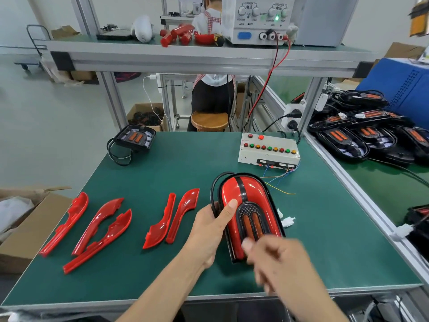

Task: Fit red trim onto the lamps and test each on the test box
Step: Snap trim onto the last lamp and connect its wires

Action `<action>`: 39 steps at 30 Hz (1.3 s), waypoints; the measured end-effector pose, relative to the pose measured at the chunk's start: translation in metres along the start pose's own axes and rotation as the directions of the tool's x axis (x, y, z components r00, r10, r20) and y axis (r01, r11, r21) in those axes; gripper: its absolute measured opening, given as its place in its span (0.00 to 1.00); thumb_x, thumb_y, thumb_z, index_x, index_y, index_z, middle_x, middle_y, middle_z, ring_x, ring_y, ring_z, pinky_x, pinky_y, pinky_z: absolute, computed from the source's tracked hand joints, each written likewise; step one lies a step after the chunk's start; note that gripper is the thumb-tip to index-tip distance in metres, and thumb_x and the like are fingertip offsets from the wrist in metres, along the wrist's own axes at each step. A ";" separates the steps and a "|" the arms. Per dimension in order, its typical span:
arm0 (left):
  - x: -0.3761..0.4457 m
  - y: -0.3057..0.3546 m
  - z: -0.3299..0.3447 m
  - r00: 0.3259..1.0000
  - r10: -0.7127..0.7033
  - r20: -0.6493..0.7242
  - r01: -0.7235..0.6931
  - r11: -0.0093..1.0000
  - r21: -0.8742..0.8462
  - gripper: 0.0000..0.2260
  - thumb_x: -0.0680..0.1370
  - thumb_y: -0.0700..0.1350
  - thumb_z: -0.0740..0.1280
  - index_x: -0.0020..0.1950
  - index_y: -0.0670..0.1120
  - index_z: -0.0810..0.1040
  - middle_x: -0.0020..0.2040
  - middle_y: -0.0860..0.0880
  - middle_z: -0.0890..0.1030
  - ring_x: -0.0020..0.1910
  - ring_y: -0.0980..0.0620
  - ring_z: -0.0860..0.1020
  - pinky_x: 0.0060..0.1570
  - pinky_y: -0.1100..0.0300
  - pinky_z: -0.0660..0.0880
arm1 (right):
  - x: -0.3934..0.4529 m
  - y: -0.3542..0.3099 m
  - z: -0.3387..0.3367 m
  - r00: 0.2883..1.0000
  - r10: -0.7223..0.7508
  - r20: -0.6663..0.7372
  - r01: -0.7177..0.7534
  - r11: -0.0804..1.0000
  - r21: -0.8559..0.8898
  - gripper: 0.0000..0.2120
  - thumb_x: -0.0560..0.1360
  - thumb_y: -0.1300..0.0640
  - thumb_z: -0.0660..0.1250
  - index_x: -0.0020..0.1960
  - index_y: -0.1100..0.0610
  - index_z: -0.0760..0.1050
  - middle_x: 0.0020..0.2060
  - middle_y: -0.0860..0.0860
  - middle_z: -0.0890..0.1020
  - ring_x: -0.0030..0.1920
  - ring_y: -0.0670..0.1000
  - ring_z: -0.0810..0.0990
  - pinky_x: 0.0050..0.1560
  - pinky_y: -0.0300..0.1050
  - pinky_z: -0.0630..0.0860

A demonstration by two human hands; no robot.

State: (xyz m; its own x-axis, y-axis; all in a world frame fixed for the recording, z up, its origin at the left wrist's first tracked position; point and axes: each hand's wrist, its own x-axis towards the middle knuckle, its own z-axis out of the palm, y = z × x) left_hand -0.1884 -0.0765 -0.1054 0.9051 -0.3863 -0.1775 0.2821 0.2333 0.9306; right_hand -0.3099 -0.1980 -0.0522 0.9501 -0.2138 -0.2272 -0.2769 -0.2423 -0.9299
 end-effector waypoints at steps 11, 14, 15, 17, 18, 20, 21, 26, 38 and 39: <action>-0.007 0.000 -0.001 0.993 0.080 0.084 -0.099 0.962 0.255 0.18 0.70 0.64 0.75 0.51 0.54 0.84 0.50 0.49 0.87 0.52 0.50 0.85 0.56 0.55 0.79 | 0.127 -0.056 -0.038 0.991 -0.075 0.113 0.117 0.892 -0.438 0.26 0.60 0.26 0.74 0.44 0.47 0.82 0.38 0.39 0.86 0.38 0.39 0.84 0.44 0.43 0.78; -0.008 0.000 -0.003 0.991 0.084 0.106 -0.110 0.956 0.274 0.15 0.70 0.63 0.75 0.48 0.54 0.83 0.48 0.50 0.87 0.49 0.53 0.84 0.51 0.60 0.79 | 0.133 -0.055 -0.043 0.983 -0.057 0.173 0.124 0.907 -0.402 0.27 0.57 0.27 0.77 0.43 0.47 0.82 0.39 0.43 0.87 0.39 0.45 0.86 0.48 0.51 0.83; -0.007 0.000 -0.003 0.990 0.090 0.107 -0.116 0.953 0.279 0.16 0.69 0.63 0.76 0.47 0.53 0.83 0.47 0.50 0.86 0.49 0.54 0.84 0.51 0.59 0.80 | 0.133 -0.055 -0.044 0.978 -0.049 0.204 0.124 0.918 -0.376 0.26 0.57 0.29 0.77 0.44 0.47 0.83 0.40 0.45 0.87 0.41 0.48 0.87 0.52 0.54 0.84; -0.007 -0.001 -0.004 0.989 0.100 0.109 -0.128 0.950 0.286 0.18 0.69 0.64 0.76 0.47 0.52 0.83 0.47 0.49 0.86 0.49 0.53 0.84 0.52 0.58 0.80 | 0.131 -0.055 -0.045 0.966 -0.049 0.253 0.130 0.941 -0.313 0.23 0.59 0.33 0.79 0.45 0.47 0.83 0.41 0.48 0.88 0.44 0.51 0.88 0.54 0.56 0.84; -0.008 -0.001 -0.003 0.988 0.107 0.108 -0.135 0.948 0.289 0.19 0.69 0.65 0.76 0.48 0.51 0.82 0.47 0.49 0.86 0.49 0.53 0.84 0.51 0.59 0.80 | 0.130 -0.055 -0.045 0.963 -0.053 0.266 0.129 0.952 -0.277 0.23 0.59 0.34 0.79 0.46 0.48 0.84 0.42 0.50 0.88 0.44 0.53 0.88 0.55 0.57 0.84; -0.008 0.000 -0.003 0.987 0.118 0.112 -0.146 0.946 0.289 0.21 0.68 0.66 0.77 0.49 0.51 0.82 0.48 0.49 0.86 0.50 0.53 0.84 0.50 0.61 0.79 | 0.128 -0.054 -0.044 0.961 -0.054 0.270 0.114 0.971 -0.210 0.24 0.58 0.38 0.81 0.46 0.52 0.84 0.42 0.52 0.88 0.43 0.54 0.88 0.53 0.56 0.84; -0.009 0.000 -0.002 0.986 0.122 0.114 -0.151 0.946 0.286 0.22 0.68 0.66 0.77 0.50 0.50 0.83 0.49 0.48 0.87 0.51 0.53 0.85 0.50 0.62 0.79 | 0.128 -0.053 -0.045 0.961 -0.055 0.271 0.108 0.977 -0.183 0.25 0.57 0.39 0.81 0.46 0.54 0.84 0.41 0.53 0.88 0.42 0.53 0.87 0.51 0.55 0.84; -0.011 0.003 0.000 0.985 0.114 0.126 -0.147 0.943 0.299 0.20 0.70 0.64 0.77 0.51 0.51 0.83 0.51 0.48 0.87 0.53 0.51 0.85 0.53 0.60 0.80 | 0.126 -0.054 -0.047 0.956 -0.035 0.291 0.062 0.994 -0.085 0.17 0.62 0.48 0.84 0.44 0.55 0.85 0.39 0.53 0.87 0.39 0.50 0.86 0.41 0.43 0.82; -0.019 0.010 -0.001 0.983 0.115 0.143 -0.151 0.948 0.279 0.12 0.73 0.61 0.76 0.50 0.57 0.83 0.51 0.51 0.87 0.53 0.54 0.85 0.50 0.66 0.78 | 0.120 -0.055 -0.043 0.961 -0.040 0.273 0.052 0.998 -0.038 0.06 0.68 0.53 0.83 0.41 0.49 0.86 0.39 0.51 0.88 0.39 0.48 0.87 0.40 0.39 0.81; -0.019 0.009 -0.001 0.983 0.115 0.141 -0.151 0.949 0.277 0.12 0.73 0.60 0.76 0.51 0.56 0.83 0.51 0.51 0.87 0.53 0.54 0.85 0.51 0.66 0.78 | 0.121 -0.054 -0.043 0.961 -0.042 0.273 0.053 0.998 -0.035 0.06 0.68 0.52 0.83 0.41 0.49 0.86 0.40 0.51 0.88 0.39 0.48 0.87 0.40 0.39 0.81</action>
State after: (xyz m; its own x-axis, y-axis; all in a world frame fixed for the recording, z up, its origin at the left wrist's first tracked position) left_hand -0.2023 -0.0663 -0.0937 0.8776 -0.4790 -0.0221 0.0429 0.0325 0.9985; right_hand -0.1862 -0.2518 -0.0164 0.9639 0.0627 -0.2587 -0.2309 -0.2862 -0.9299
